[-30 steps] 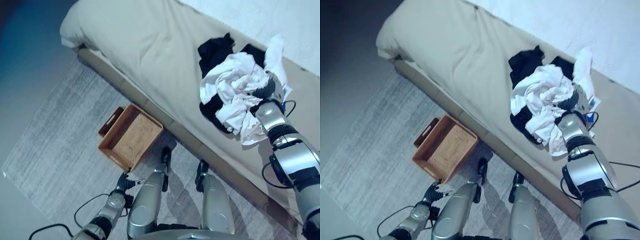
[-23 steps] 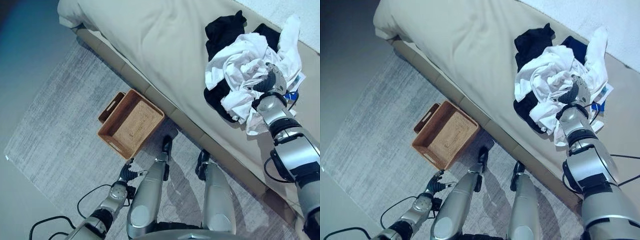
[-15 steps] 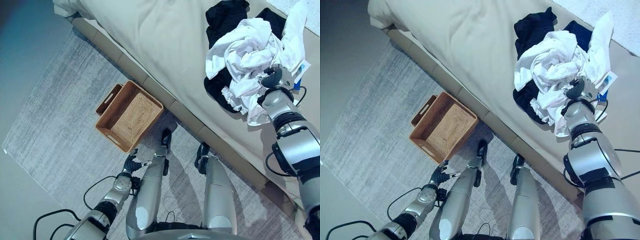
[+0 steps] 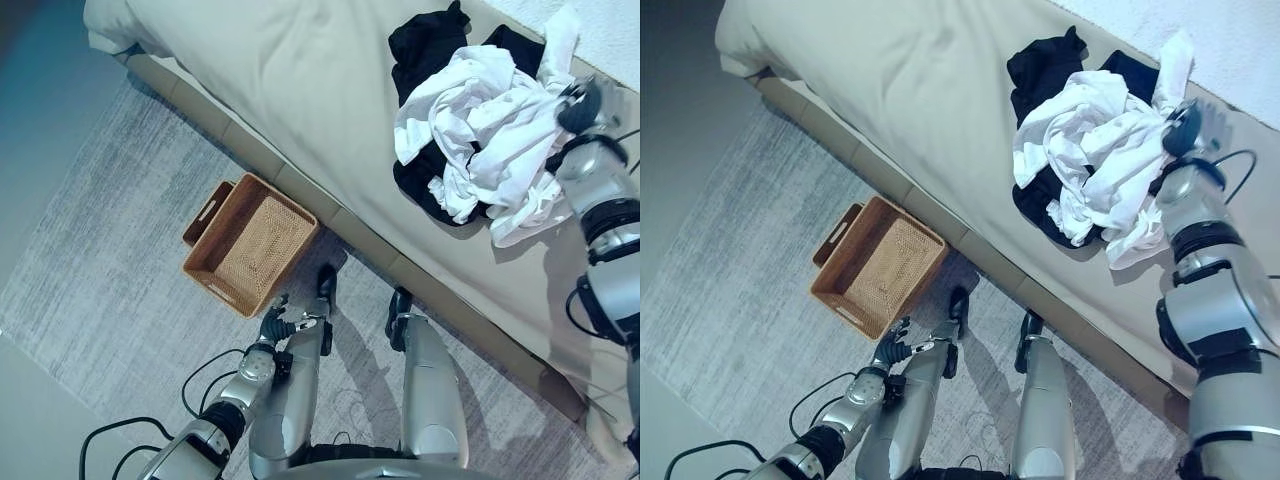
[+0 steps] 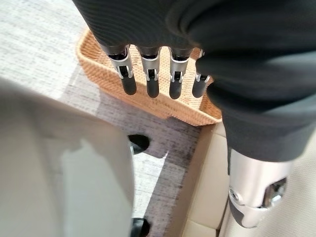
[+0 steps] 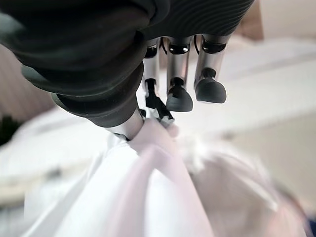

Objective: Pick up clothes into the bucket

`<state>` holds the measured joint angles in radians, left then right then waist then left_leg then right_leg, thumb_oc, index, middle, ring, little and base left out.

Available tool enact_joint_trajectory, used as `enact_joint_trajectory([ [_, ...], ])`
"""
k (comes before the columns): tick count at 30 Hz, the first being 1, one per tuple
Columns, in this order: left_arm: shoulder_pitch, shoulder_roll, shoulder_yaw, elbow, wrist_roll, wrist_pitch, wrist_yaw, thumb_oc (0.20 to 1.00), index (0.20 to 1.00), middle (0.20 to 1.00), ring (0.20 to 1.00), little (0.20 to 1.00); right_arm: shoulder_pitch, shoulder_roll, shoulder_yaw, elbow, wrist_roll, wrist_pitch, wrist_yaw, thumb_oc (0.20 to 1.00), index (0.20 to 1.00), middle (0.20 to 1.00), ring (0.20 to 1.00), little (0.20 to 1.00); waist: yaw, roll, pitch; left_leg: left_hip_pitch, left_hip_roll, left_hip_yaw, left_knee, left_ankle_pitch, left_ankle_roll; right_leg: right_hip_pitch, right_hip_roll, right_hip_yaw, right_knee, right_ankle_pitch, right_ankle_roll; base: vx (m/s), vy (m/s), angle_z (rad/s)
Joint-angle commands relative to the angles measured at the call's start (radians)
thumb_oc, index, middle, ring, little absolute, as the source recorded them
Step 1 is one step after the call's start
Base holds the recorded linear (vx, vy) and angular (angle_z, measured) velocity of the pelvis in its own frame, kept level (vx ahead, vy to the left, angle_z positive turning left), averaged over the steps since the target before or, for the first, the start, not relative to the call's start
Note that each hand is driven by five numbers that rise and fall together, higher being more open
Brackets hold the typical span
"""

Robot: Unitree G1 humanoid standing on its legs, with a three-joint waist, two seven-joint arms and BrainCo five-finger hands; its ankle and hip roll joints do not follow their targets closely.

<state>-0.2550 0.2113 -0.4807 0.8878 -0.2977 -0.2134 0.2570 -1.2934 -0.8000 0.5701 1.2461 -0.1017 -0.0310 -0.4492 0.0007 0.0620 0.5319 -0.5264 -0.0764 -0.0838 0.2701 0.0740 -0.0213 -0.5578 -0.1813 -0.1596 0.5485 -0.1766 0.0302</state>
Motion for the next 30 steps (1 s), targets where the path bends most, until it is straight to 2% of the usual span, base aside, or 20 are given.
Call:
enact_joint_trajectory([
  [1,0.062,0.020,0.046,-0.003,-0.006,-0.038,0.018,1.000,1.000,1.000,1.000,1.000,-0.134,-0.128,0.059,-0.144,0.050,-0.052,-0.099,0.200,0.200,0.200,0.200,0.200,0.002,-0.062,-0.012,0.062,0.010,0.012,0.121,-0.149,-0.013,0.081,0.005,0.061,-0.110,0.086,0.050,-0.01,0.037,-0.18],
  [4,0.068,0.030,0.063,0.007,0.001,-0.039,0.023,1.000,1.000,1.000,1.000,1.000,-0.148,-0.156,0.055,-0.237,0.049,-0.061,-0.121,0.200,0.200,0.200,0.200,0.200,-0.003,-0.082,-0.032,0.087,0.017,0.026,0.087,-0.138,-0.013,0.105,0.015,0.070,-0.160,0.113,0.060,0.01,0.044,-0.32],
  [5,0.078,0.040,0.083,0.009,0.004,-0.041,0.026,1.000,1.000,1.000,1.000,1.000,-0.154,-0.182,0.050,-0.315,0.043,-0.067,-0.129,0.200,0.200,0.200,0.200,0.200,-0.006,-0.101,-0.045,0.109,0.024,0.042,0.072,-0.142,-0.011,0.125,0.023,0.078,-0.190,0.130,0.069,0.00,0.027,-0.28],
  [7,0.086,0.047,0.092,0.009,0.007,-0.041,0.025,1.000,1.000,1.000,1.000,1.000,-0.154,-0.196,0.044,-0.356,0.039,-0.068,-0.129,0.200,0.200,0.200,0.200,0.200,-0.008,-0.111,-0.054,0.121,0.027,0.050,0.062,-0.141,-0.010,0.136,0.029,0.084,-0.209,0.142,0.075,0.03,0.038,-0.29],
  [8,0.096,0.057,0.107,0.009,0.015,-0.042,0.022,1.000,1.000,1.000,1.000,1.000,-0.151,-0.223,0.032,-0.402,0.032,-0.069,-0.128,0.200,0.200,0.200,0.200,0.200,-0.010,-0.129,-0.074,0.153,0.033,0.065,0.035,-0.140,-0.008,0.167,0.036,0.094,-0.250,0.164,0.084,0.04,0.048,-0.34],
  [11,0.104,0.066,0.119,0.006,0.020,-0.043,0.020,1.000,1.000,1.000,1.000,1.000,-0.145,-0.236,0.026,-0.424,0.025,-0.069,-0.128,0.200,0.200,0.200,0.200,0.200,-0.013,-0.143,-0.090,0.169,0.036,0.077,0.017,-0.133,-0.005,0.187,0.038,0.100,-0.284,0.183,0.092,0.01,0.036,-0.29],
  [13,0.114,0.087,0.137,-0.029,0.025,-0.050,0.015,1.000,1.000,1.000,1.000,1.000,-0.143,-0.267,0.021,-0.456,0.015,-0.068,-0.122,0.200,0.200,0.200,0.200,0.200,-0.014,-0.165,-0.116,0.215,0.038,0.097,-0.013,-0.134,-0.003,0.232,0.043,0.114,-0.335,0.211,0.106,0.04,0.065,-0.21],
  [17,0.129,0.108,0.155,-0.107,0.018,-0.058,-0.002,1.000,1.000,1.000,1.000,1.000,-0.139,-0.306,0.031,-0.503,-0.025,-0.063,-0.111,0.200,0.200,0.200,0.200,0.200,-0.015,-0.183,-0.147,0.260,0.039,0.120,-0.038,-0.139,0.002,0.274,0.045,0.127,-0.375,0.231,0.117,0.05,0.048,-0.21],
  [18,0.135,0.127,0.156,-0.150,0.025,-0.065,-0.015,1.000,1.000,1.000,1.000,1.000,-0.142,-0.329,0.048,-0.527,-0.054,-0.060,-0.100,0.200,0.200,0.200,0.200,0.200,-0.016,-0.192,-0.171,0.294,0.041,0.131,-0.049,-0.151,0.007,0.306,0.050,0.139,-0.391,0.232,0.125,0.03,0.035,-0.14],
  [26,0.127,0.200,0.128,-0.323,0.087,-0.062,-0.066,1.000,1.000,1.000,1.000,1.000,-0.186,-0.388,0.137,-0.525,-0.118,-0.055,-0.043,0.200,0.200,0.200,0.200,0.200,-0.023,-0.198,-0.257,0.401,0.030,0.143,-0.120,-0.146,0.016,0.392,0.047,0.143,-0.414,0.228,0.134,0.06,0.053,-0.14],
  [30,0.069,0.262,0.147,-0.530,0.051,-0.060,-0.103,1.000,1.000,1.000,1.000,1.000,-0.167,-0.411,0.151,-0.573,-0.137,-0.046,0.006,0.200,0.200,0.200,0.200,0.200,-0.041,-0.196,-0.316,0.455,0.030,0.142,-0.163,-0.140,0.014,0.436,0.040,0.125,-0.425,0.218,0.138,0.07,0.020,0.03],
])
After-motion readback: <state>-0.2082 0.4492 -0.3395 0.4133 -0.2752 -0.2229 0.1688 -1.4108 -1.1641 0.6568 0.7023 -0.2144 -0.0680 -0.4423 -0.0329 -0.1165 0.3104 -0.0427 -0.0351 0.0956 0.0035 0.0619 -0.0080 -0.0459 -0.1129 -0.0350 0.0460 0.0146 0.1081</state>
